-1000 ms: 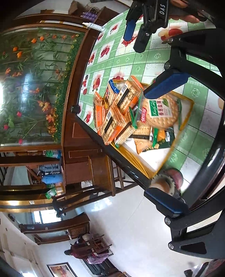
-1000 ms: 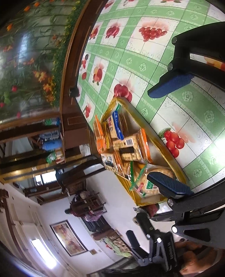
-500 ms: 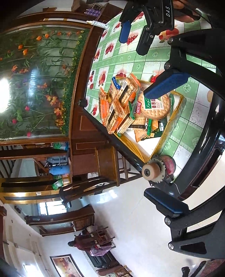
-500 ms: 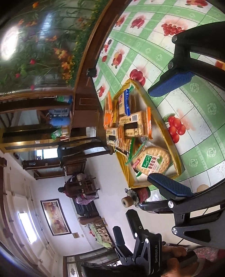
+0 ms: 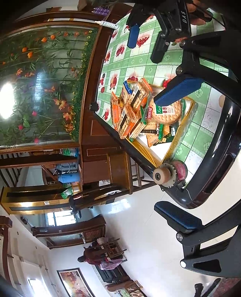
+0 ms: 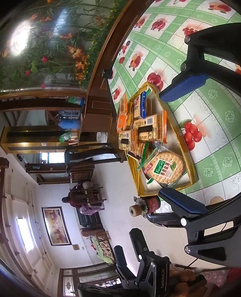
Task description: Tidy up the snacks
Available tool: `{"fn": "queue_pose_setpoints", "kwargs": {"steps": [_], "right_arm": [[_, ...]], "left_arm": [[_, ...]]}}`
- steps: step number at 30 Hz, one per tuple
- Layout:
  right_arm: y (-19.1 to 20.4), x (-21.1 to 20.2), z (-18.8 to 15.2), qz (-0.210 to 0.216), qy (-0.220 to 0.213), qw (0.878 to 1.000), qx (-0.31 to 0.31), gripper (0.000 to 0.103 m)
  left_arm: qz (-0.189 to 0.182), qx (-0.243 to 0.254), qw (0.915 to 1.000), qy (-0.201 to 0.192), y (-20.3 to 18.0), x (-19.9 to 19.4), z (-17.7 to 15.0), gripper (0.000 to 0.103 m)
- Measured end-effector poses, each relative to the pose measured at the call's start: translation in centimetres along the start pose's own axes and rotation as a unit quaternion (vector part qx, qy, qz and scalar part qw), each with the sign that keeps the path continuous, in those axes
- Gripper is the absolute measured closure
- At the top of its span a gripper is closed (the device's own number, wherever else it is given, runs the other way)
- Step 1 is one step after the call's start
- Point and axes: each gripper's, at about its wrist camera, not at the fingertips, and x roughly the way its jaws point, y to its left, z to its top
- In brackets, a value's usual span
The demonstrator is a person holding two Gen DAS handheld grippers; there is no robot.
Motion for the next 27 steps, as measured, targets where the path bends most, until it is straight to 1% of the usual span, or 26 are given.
{"fn": "queue_pose_setpoints", "kwargs": {"steps": [7, 10, 12, 15, 19, 22, 27], "right_arm": [[1.2, 1.2, -0.1, 0.010, 0.010, 0.999, -0.037, 0.007], [1.5, 1.7, -0.2, 0.011, 0.015, 0.999, -0.046, 0.007], [1.8, 1.9, -0.3, 0.011, 0.016, 0.999, -0.050, 0.007], [2.0, 2.1, -0.3, 0.013, 0.017, 0.998, -0.053, 0.007], [2.0, 2.1, -0.4, 0.013, 0.016, 0.998, -0.055, 0.007], [2.0, 2.1, -0.4, 0.014, 0.015, 0.998, -0.056, 0.007], [2.0, 2.0, -0.4, 0.014, 0.014, 0.998, -0.059, 0.007]], "left_arm": [[-0.012, -0.017, 0.9997, -0.011, 0.7, -0.6, 0.1, 0.000], [-0.018, -0.014, 0.9996, -0.017, 0.6, -0.7, 0.1, 0.000], [-0.028, -0.016, 0.9994, -0.013, 0.6, -0.5, 0.1, 0.000], [-0.034, -0.016, 0.9993, -0.009, 0.6, -0.3, 0.1, 0.000], [-0.037, -0.016, 0.9992, -0.004, 0.5, -0.4, 0.2, 0.000], [-0.026, -0.020, 0.9995, -0.007, 0.6, -0.5, 0.3, 0.000], [-0.027, -0.015, 0.9995, -0.003, 0.6, -0.6, 0.4, 0.000]]}}
